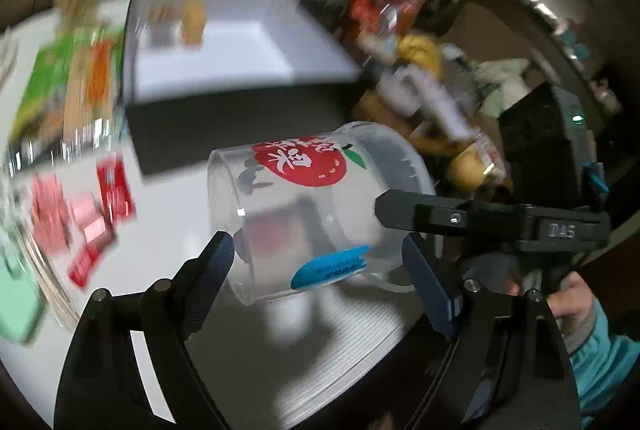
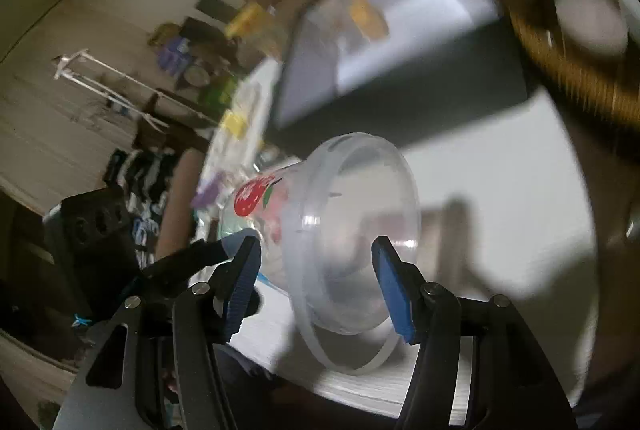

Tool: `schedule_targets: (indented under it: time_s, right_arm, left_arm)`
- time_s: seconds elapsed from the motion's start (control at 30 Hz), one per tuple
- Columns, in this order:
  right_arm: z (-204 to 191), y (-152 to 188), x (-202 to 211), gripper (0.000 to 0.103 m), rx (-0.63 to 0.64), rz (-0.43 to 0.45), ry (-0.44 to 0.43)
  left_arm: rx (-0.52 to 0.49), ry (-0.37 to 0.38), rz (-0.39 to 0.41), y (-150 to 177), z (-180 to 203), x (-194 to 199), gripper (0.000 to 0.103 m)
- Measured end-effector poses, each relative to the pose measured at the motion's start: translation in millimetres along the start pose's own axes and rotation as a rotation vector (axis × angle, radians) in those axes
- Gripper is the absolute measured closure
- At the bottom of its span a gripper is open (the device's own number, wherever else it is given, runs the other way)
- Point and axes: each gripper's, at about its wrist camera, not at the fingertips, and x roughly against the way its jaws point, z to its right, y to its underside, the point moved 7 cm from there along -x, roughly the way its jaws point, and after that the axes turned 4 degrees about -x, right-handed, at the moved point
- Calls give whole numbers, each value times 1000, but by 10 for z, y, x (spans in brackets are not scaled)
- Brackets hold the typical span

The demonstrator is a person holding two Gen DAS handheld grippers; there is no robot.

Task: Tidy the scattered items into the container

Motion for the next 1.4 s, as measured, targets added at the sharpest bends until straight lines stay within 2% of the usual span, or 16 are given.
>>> schedule_targets:
  time_s: [0.17, 0.33, 0.43, 0.57, 0.7, 0.83, 1.0, 1.1, 1.23, 1.4]
  right_arm:
    - [-251, -708, 221, 41, 38, 74, -16]
    - [-302, -1508, 193, 41, 38, 108, 6]
    - [-224, -1949, 73, 41, 39, 106, 38]
    - [36, -2482, -296, 41, 27, 90, 101]
    - [463, -2921, -736, 41, -24, 60, 147]
    - [812, -3307, -1059, 42, -61, 50, 177]
    - [1000, -3577, -1313, 45, -25, 43, 259]
    - [1071, -3549, -1379, 46, -6, 35, 290]
    - [1028, -3433, -1249, 44, 11, 40, 286]
    - [876, -3300, -886, 42, 64, 74, 295]
  left_arm:
    - [-30, 33, 66, -857, 158, 108, 12]
    - [7, 53, 95, -1619, -76, -38, 9]
    - [65, 79, 100, -1992, -384, -290, 9]
    - [170, 126, 78, -2350, -848, -850, 8]
    - [269, 164, 50, -2545, -1328, -1432, 8]
    - [308, 168, 28, -2758, -1640, -1859, 8]
    - [349, 164, -1, -2888, -1947, -2248, 8]
    - [352, 94, -27, -2850, -2064, -2365, 5]
    - [401, 93, -30, -2771, -2081, -2329, 5]
    - [397, 81, 30, -2773, -2012, -2026, 1]
